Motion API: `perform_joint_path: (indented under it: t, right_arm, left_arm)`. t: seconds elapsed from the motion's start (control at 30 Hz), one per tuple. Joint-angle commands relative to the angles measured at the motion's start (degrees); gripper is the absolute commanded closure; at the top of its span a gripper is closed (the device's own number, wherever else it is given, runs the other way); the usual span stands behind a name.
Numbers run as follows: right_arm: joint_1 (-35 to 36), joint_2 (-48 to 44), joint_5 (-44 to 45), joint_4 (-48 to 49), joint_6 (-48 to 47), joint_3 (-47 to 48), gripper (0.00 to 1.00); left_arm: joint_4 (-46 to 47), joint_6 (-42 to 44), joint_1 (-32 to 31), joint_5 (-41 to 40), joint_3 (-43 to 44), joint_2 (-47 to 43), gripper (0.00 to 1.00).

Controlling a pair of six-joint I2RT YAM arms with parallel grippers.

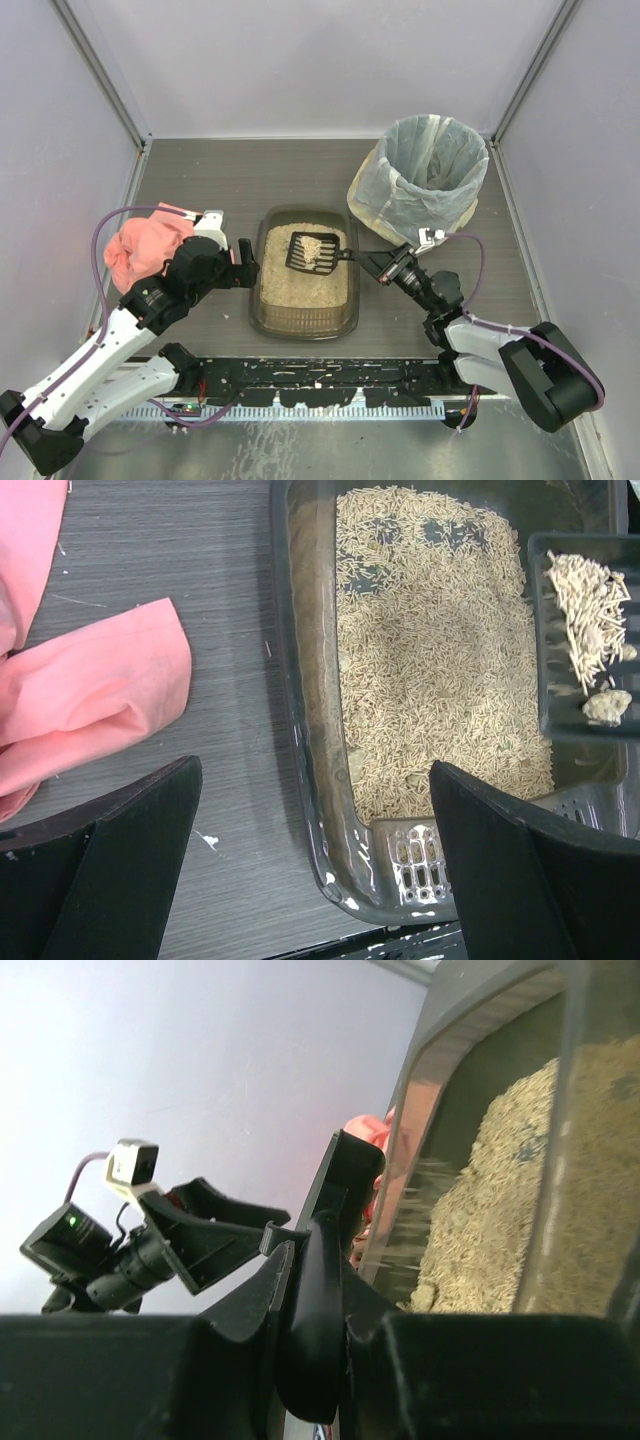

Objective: Clean the litter box

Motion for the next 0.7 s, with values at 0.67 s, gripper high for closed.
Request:
perform_joint_path:
  t: [0.67]
  right_arm:
    - [0.82,-2.67,-5.12,1.49,-3.73,5.44,0.99]
  left_arm:
    - [1.53,-0.05,0.27,-1.08,0.72,-0.71,0.02]
